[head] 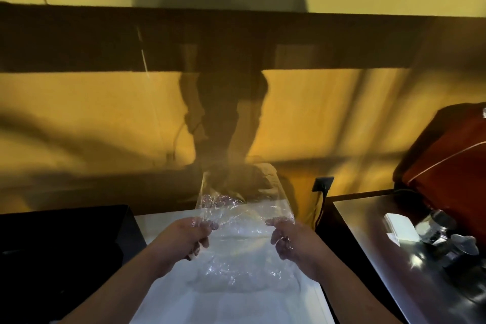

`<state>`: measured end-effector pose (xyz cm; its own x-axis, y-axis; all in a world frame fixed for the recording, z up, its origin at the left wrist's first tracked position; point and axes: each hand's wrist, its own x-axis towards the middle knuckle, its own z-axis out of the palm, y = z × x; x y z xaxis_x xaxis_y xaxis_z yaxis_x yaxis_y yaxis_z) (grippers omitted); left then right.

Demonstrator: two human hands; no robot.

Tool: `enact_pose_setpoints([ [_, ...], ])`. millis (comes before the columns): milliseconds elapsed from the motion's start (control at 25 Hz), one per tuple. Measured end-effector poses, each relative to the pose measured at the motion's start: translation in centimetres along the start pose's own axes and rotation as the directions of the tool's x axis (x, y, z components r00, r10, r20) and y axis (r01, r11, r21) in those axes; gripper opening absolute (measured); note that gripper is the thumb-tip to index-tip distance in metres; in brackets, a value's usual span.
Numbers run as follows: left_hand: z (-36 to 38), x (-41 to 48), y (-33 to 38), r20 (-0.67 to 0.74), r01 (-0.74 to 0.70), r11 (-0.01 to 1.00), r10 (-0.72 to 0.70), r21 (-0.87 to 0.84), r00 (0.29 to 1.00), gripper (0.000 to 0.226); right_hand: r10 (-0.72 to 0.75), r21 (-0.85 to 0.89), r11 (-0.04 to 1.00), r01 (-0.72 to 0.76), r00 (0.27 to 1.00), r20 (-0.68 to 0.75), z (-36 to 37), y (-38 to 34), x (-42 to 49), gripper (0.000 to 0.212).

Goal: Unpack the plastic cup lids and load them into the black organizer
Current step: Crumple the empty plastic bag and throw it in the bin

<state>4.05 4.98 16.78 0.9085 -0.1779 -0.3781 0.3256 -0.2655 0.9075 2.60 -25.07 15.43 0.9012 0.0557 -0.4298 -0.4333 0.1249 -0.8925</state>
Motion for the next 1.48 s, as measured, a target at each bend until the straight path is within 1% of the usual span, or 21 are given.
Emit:
enact_pose_setpoints([
  [80,0.0,-0.1,-0.1,0.017,-0.005,1.0,0.005,0.007,1.0,0.024,0.004,0.023,1.0,-0.004,1.0,0.001,0.2,-0.4,0.0,0.024],
  [120,-0.1,-0.2,-0.1,0.006,0.004,1.0,-0.004,-0.009,1.0,0.023,-0.001,0.041,0.999,0.001,1.0,0.018,0.4,-0.5,-0.1,0.025],
  [240,-0.7,-0.1,-0.1,-0.022,0.046,0.984,-0.05,-0.17,0.998,0.008,-0.017,0.092,0.996,0.01,0.997,0.078,0.5,-0.5,-0.4,0.032],
  [360,-1.5,0.4,-0.6,-0.025,0.068,0.973,-0.075,-0.223,0.997,0.021,0.014,0.096,0.995,-0.023,0.995,0.103,1.1,-0.4,-0.3,0.028],
  [440,-1.8,0.6,-1.0,0.003,0.081,0.967,-0.083,-0.243,0.997,0.028,0.026,0.034,0.999,-0.03,0.994,0.109,1.4,-0.7,-0.2,0.024],
  [520,-2.2,0.8,-1.2,0.043,0.098,0.964,-0.091,-0.248,0.995,0.035,0.013,-0.012,1.0,-0.012,0.994,0.111,1.2,-1.1,0.1,0.025],
  [600,-2.4,0.8,-1.1,0.055,0.112,0.96,-0.101,-0.255,0.993,0.031,-0.001,0.051,0.999,-0.006,0.991,0.133,0.6,-1.2,0.3,0.031],
  [680,-2.4,0.9,-1.1,0.024,0.101,0.965,-0.098,-0.242,0.995,0.024,-0.022,0.093,0.996,0.008,0.987,0.157,0.2,-1.1,0.2,0.027],
  [720,-2.3,0.9,-1.0,-0.008,0.086,0.973,-0.09,-0.214,0.996,0.025,-0.03,0.066,0.998,0.02,0.987,0.156,0.3,-1.0,0.0,0.023],
  [800,-1.8,0.6,-0.6,-0.07,0.055,0.989,-0.064,-0.134,0.995,0.022,-0.036,-0.044,0.998,0.042,0.991,0.126,1.0,-1.1,-0.3,0.017],
  [880,-1.3,0.3,-0.1,-0.16,0.024,1.0,-0.026,-0.013,0.987,0.021,-0.025,-0.159,0.987,0.03,0.999,0.034,1.4,-1.4,0.1,0.012],
  [920,-1.2,0.3,0.1,-0.217,0.018,0.999,-0.008,0.043,0.976,0.025,-0.033,-0.219,0.975,0.028,0.999,-0.018,1.3,-1.5,0.4,0.014],
  [1000,-1.4,0.2,0.5,-0.318,0.013,0.994,0.021,0.105,0.948,0.03,-0.104,-0.359,0.931,0.062,0.99,-0.098,0.5,-1.6,1.0,0.028],
  [1080,-1.4,0.0,0.9,-0.385,-0.022,0.98,0.098,0.197,0.918,0.033,-0.157,-0.508,0.856,0.096,0.984,-0.078,-0.1,-1.1,0.9,0.03],
  [1160,-1.1,-0.3,1.6,-0.391,-0.112,0.911,0.279,0.397,0.877,0.033,-0.166,-0.662,0.739,0.125,0.986,0.001,-0.3,-0.6,0.7,0.034],
  [1200,-0.8,-0.5,1.9,-0.359,-0.168,0.838,0.392,0.519,0.847,0.033,-0.189,-0.741,0.655,0.144,0.982,0.023,-0.1,-0.5,0.6,0.039],
  [1240,-0.4,-0.6,2.2,-0.295,-0.214,0.737,0.494,0.641,0.818,0.032,-0.23,-0.818,0.547,0.179,0.971,0.059,0.3,-0.4,0.4,0.045],
  [1280,0.1,-0.7,2.4,-0.202,-0.241,0.627,0.551,0.741,0.81,0.036,-0.27,-0.873,0.428,0.235,0.955,0.125,0.8,-0.3,0.2,0.048],
  [1360,1.0,-0.6,2.5,-0.026,-0.243,0.429,0.532,0.87,0.846,0.06,-0.318,-0.904,0.224,0.365,0.904,0.286,2.5,-0.4,-0.4,0.049],
  [1440,1.6,-0.2,2.3,0.09,-0.228,0.237,0.48,0.944,0.873,0.083,-0.365,-0.878,0.108,0.466,0.84,0.401,4.4,-0.5,-1.1,0.046],
  [1480,1.7,0.0,2.4,0.12,-0.223,0.174,0.463,0.959,0.878,0.088,-0.4,-0.856,0.08,0.511,0.803,0.442,5.4,-0.7,-1.6,0.045],
])
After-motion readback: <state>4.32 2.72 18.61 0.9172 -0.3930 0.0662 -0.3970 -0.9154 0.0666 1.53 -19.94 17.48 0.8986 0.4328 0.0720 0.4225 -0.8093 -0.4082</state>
